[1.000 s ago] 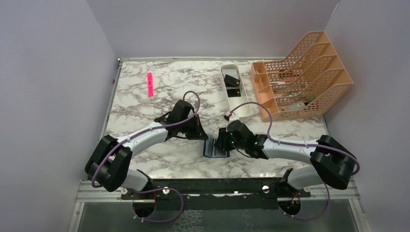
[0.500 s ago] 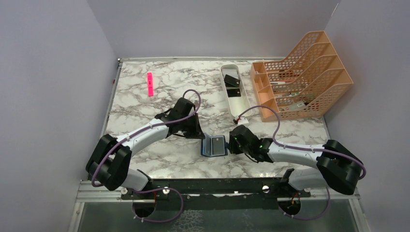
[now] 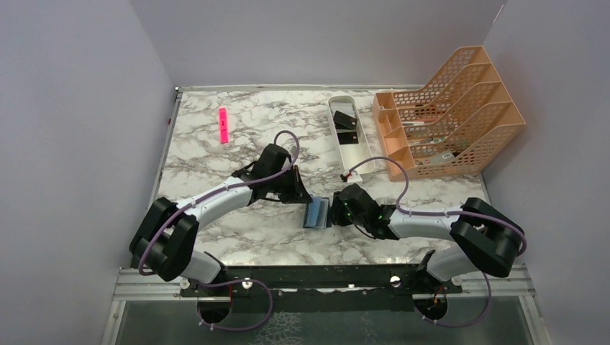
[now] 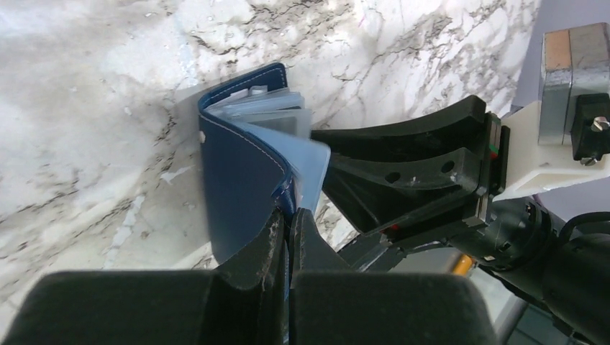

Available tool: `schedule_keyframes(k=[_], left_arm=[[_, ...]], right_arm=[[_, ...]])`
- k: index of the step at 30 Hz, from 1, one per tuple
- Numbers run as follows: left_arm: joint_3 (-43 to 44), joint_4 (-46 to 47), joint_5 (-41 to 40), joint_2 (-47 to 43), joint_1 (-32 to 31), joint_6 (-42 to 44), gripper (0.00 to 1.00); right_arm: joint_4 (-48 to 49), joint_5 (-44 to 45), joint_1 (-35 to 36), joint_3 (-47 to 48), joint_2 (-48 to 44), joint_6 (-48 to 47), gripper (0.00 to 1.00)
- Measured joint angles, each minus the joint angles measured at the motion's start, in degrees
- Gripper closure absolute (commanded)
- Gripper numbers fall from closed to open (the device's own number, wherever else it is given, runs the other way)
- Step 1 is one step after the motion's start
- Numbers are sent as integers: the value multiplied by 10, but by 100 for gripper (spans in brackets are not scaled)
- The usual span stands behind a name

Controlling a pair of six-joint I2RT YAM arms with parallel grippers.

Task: Put the credit cards into the card holder
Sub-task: Turn over the card slot in the card holder.

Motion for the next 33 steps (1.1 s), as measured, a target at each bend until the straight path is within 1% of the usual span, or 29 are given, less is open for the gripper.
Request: schedule_keyframes(k=[3, 6, 13, 14, 16, 19, 22, 26, 33], left_arm=[[-9, 23, 10, 10, 0, -9, 100], [-9, 25, 10, 12, 0, -9, 100], [9, -27, -18, 17, 15, 29, 100], [9, -34, -23, 17, 20, 35, 98], [9, -48, -32, 17, 30, 45, 89], [9, -71, -50, 17, 42, 59, 76], [14, -95, -73, 17, 47, 73, 67], [21, -121, -102, 17, 47, 82, 66], [27, -139, -141, -13, 51, 87, 63]], right_arm=[[0, 0, 0, -1, -2, 0, 71], [-17, 1, 0, -2, -13, -1, 68], [-70, 2, 0, -9, -66, -18, 65], [-75, 2, 0, -9, -71, -21, 64], [-84, 2, 0, -9, -80, -24, 62], [-101, 2, 0, -6, -99, -29, 56], [-113, 2, 0, 0, -122, -35, 49], [-124, 1, -2, 20, -154, -61, 43], [-138, -6, -32, 81, -165, -131, 41]])
